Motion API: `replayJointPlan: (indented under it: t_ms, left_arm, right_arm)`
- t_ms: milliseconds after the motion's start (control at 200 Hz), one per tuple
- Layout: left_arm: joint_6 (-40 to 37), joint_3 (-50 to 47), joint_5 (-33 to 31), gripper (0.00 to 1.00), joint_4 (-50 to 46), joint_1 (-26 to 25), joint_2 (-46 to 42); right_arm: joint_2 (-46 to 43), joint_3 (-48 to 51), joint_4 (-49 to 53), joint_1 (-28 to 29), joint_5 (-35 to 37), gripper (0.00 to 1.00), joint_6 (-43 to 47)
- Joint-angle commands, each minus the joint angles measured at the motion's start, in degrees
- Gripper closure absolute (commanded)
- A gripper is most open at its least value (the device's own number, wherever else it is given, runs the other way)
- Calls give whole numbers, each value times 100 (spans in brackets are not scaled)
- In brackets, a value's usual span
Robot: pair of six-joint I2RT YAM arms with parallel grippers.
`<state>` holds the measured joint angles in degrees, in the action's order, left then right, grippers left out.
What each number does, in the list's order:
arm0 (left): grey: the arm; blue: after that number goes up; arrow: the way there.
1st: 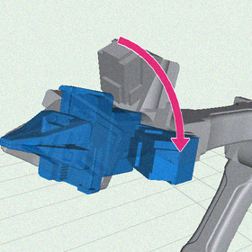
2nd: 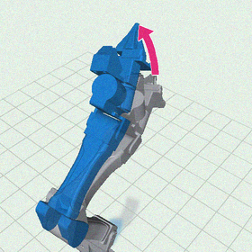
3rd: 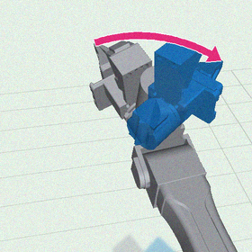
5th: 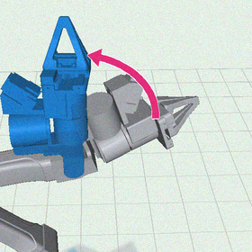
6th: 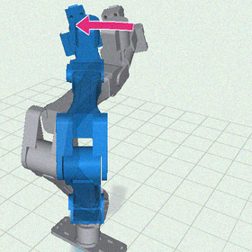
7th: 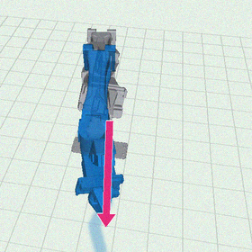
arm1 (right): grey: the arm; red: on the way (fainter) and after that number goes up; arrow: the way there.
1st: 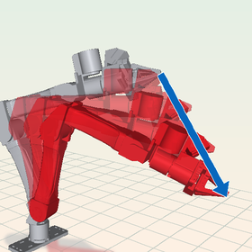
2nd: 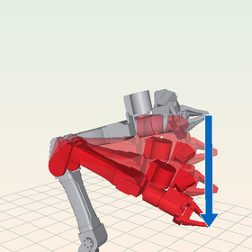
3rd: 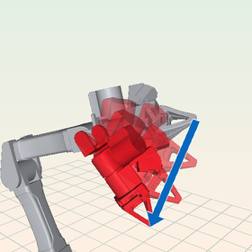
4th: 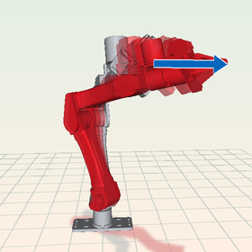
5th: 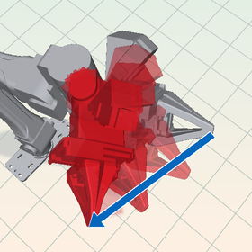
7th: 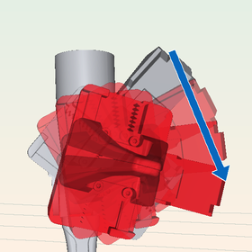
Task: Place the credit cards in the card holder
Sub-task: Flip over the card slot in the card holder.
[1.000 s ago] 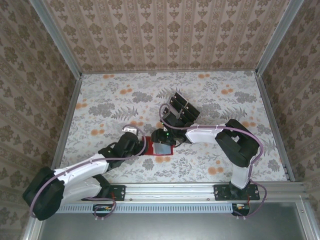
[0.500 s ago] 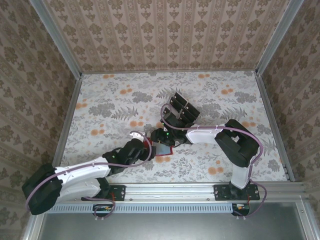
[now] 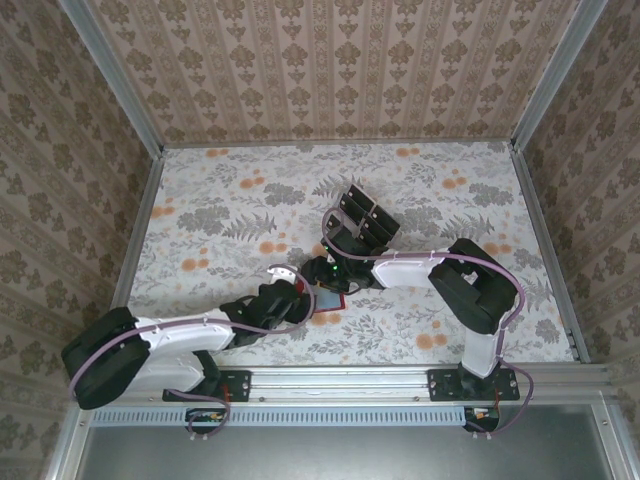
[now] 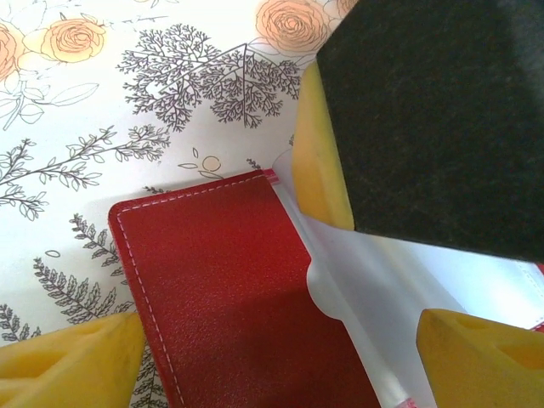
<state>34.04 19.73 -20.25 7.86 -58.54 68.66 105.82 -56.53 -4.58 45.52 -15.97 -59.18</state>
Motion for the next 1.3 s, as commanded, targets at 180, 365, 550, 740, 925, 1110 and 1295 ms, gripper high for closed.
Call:
replayJointPlan:
  t_ms: [180, 365, 550, 740, 925, 1110, 1295]
  left_arm:
    - [321, 95, -343, 16, 26, -102, 294]
    - [479, -47, -410, 19, 13, -98, 429]
    - [549, -112, -366, 21, 150, -104, 663]
    - [563, -109, -362, 21, 198, -101, 776]
    - [574, -119, -374, 21, 199, -109, 784]
    - [578, -138, -383, 22, 205, -105, 788]
    - [572, -145, -383, 22, 234, -105, 789]
  right_arm:
    - [76, 78, -40, -21, -176, 44, -84]
    - [-167, 129, 23, -110, -128, 44, 20]
    - [-488, 235, 170, -210, -1, 44, 138]
    - [-616, 318, 297, -238, 85, 44, 216]
    - [-571, 456, 187, -237, 73, 44, 192]
    - [-755, 620, 86, -239, 97, 44, 192]
    - [-1020, 651, 306, -259, 244, 44, 300]
